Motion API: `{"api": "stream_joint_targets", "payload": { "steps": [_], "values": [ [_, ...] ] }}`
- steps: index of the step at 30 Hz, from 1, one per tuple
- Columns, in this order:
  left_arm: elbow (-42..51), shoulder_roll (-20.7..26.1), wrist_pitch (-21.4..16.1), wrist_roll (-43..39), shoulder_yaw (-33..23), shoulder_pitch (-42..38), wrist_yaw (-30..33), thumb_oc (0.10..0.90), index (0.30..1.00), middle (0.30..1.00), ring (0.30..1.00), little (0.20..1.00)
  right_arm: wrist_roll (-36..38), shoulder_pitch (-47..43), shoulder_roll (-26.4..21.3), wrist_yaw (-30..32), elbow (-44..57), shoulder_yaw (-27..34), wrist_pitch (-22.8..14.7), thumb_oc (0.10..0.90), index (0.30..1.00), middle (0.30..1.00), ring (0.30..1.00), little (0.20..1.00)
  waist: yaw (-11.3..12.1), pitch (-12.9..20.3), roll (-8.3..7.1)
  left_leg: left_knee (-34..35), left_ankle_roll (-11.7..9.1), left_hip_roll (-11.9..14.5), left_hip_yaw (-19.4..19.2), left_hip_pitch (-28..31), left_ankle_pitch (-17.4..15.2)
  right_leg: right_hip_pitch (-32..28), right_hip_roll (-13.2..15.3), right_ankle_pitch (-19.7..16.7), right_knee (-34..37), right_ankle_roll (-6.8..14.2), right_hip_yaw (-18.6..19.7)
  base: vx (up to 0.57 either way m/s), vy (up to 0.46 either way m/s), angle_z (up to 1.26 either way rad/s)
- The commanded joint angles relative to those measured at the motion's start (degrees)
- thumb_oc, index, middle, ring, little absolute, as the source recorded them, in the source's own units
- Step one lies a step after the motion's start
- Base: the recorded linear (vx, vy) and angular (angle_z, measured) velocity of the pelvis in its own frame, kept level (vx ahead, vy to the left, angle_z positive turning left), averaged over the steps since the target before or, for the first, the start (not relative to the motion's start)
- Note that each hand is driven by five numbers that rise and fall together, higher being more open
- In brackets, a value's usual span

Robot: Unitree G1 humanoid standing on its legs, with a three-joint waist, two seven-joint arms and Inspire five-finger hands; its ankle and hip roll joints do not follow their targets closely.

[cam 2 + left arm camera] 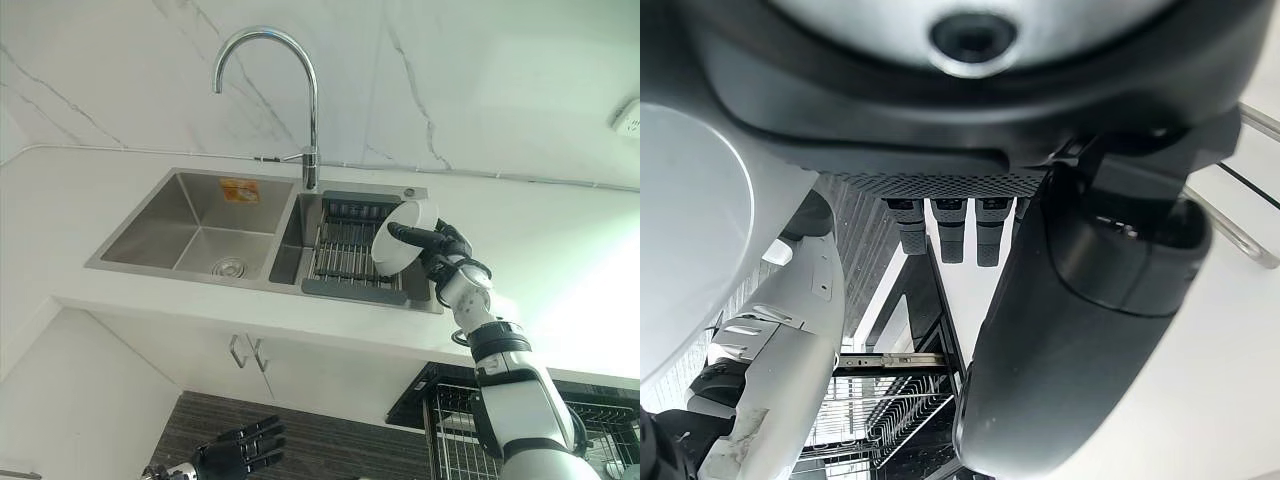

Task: Place the dishes in the dishwasher.

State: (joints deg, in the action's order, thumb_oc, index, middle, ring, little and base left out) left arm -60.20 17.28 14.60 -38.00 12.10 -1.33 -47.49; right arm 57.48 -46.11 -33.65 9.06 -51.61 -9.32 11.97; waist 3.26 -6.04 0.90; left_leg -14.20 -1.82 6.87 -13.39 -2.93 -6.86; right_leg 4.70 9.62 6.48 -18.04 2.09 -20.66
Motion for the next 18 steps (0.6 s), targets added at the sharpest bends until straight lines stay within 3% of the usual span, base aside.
{"api": "stream_joint_targets", "payload": {
  "steps": [1,5,9,15,18],
  "values": [
    [-2.66,1.75,3.95,0.76,6.03,4.64,-1.07,0.8,0.9,0.9,0.9,0.9,-0.42,-11.28,-2.75,-0.17,-1.95,0.55,-3.48,0.4,0.3,0.3,0.3,0.3,2.7,1.59,-1.79,-2.99,-2.48,0.22,0.08,0.72,-6.31,-4.32,0.39,5.13,0.85,4.15,0.94,-0.01,0.001,0.12],
    [-4.28,1.64,5.05,-0.62,6.71,4.23,-0.94,0.8,0.9,0.9,0.9,0.9,-6.27,-16.33,-3.65,0.68,-9.88,-2.51,-2.1,0.4,0.3,0.3,0.3,0.3,3.72,1.98,-1.85,-2.99,-2.63,0.32,0.31,0.52,-6.04,-4.37,0.51,5.29,0.85,4.12,0.55,0.0,0.015,0.07],
    [-5.76,0.34,5.69,-2.06,7.55,2.8,0.91,0.8,0.9,0.9,0.9,0.9,-3.03,-18.21,-3.59,1.36,-12.37,-2.69,-0.48,0.4,0.3,0.3,0.3,0.3,4.0,2.02,-2.22,-2.99,-2.64,0.24,0.75,0.53,-6.12,-4.63,0.51,5.41,0.85,4.0,0.19,0.0,-0.002,0.06],
    [-5.37,0.49,5.96,-2.69,7.63,3.31,1.77,0.8,0.9,0.9,0.9,0.9,-3.04,-19.0,-3.46,3.19,-8.3,-3.32,-5.11,0.4,0.3,0.3,0.3,0.3,3.73,1.96,-2.38,-2.99,-2.92,0.45,0.74,0.53,-5.94,-4.59,0.25,5.4,0.85,3.85,0.32,0.0,-0.003,0.01],
    [-4.75,0.85,6.14,-2.34,7.49,4.22,2.04,0.8,0.9,0.9,0.9,0.9,-0.05,-19.98,-3.69,4.29,-2.05,-3.94,-9.84,0.4,0.3,0.3,0.3,0.3,3.36,1.93,-2.39,-2.99,-3.22,0.77,0.63,0.46,-5.7,-4.45,-0.03,5.44,0.85,3.67,0.44,-0.01,-0.028,-0.01]
  ]
}}
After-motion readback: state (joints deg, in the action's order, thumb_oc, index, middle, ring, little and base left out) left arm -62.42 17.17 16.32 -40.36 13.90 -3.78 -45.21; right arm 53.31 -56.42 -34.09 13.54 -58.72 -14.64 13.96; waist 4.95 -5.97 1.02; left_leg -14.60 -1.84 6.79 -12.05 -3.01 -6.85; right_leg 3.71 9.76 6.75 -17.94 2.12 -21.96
